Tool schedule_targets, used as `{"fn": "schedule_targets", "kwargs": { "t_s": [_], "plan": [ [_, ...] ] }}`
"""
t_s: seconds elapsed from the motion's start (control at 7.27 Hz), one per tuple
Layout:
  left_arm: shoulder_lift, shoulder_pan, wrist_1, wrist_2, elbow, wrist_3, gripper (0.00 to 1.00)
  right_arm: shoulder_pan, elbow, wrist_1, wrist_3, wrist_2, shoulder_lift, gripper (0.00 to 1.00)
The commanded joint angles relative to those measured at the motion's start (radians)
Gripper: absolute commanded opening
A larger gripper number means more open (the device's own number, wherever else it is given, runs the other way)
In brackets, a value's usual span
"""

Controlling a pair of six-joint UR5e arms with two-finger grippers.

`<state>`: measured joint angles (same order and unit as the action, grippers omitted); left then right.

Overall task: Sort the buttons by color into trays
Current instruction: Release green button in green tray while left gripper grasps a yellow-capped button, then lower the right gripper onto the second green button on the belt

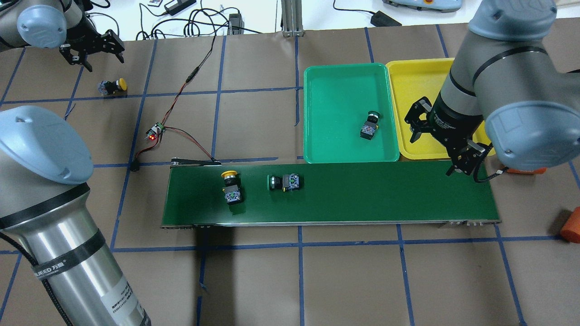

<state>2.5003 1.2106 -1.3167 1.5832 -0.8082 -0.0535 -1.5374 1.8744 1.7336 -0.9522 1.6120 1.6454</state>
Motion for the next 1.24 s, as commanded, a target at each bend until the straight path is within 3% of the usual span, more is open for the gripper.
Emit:
{"fn": "schedule_targets", "kwargs": {
  "t_s": [0.0, 0.41, 0.69, 1.1],
  "plan": [
    [0.121, -0.003, -0.030, 0.024, 0.124, -0.005, 1.00, -0.001, 0.002, 0.003, -0.003, -0.013, -0.002, 1.00],
    [0.143, -0.017, -0.092, 0.072, 0.136, -0.072, 1.00, -0.001, 0.003, 0.020, -0.008, -0.037, -0.003, 1.00],
    [0.143, -0.019, -0.119, 0.046, 0.139, -0.069, 1.00, -0.009, 0.029, 0.099, -0.016, -0.174, 0.001, 1.00],
    [0.147, -0.022, -0.124, 0.032, 0.136, -0.072, 1.00, -0.007, 0.026, 0.115, -0.016, -0.178, -0.006, 1.00]
  ]
}}
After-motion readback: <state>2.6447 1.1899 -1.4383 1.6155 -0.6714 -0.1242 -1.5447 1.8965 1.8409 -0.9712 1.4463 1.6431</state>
